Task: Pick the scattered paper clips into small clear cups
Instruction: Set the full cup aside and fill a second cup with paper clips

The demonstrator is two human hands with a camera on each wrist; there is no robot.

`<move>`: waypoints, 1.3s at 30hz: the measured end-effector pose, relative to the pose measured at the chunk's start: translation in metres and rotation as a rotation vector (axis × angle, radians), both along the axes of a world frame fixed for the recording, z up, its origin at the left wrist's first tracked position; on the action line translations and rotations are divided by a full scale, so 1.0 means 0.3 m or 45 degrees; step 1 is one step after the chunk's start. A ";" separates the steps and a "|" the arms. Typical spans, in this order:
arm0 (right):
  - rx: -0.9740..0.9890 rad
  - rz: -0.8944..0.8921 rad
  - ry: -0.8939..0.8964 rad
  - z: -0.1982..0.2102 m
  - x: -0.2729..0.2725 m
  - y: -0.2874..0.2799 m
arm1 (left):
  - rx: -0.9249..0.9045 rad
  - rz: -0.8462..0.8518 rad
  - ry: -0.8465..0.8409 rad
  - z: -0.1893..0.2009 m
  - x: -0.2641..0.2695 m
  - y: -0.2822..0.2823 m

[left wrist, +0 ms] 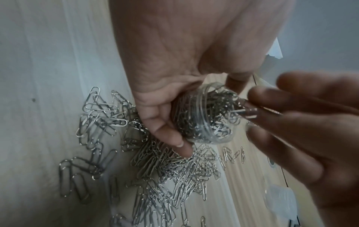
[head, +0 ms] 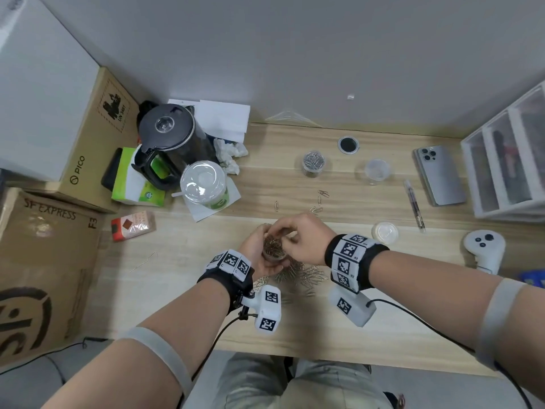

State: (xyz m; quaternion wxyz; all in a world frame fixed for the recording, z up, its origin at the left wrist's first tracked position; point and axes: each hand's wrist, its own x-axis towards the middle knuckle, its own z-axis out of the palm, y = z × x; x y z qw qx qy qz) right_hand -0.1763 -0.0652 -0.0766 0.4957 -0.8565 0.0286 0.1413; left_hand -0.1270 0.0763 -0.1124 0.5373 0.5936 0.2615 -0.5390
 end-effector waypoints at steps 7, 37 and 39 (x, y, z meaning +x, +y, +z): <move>-0.482 -0.090 0.017 -0.041 0.019 -0.086 | -0.062 -0.032 -0.105 -0.025 0.014 0.070; -0.422 -0.027 0.143 -0.104 -0.020 -0.064 | 0.044 0.019 0.063 -0.024 0.027 0.079; -0.351 -0.090 0.106 -0.065 -0.008 -0.068 | 0.049 0.006 0.058 -0.020 0.025 0.059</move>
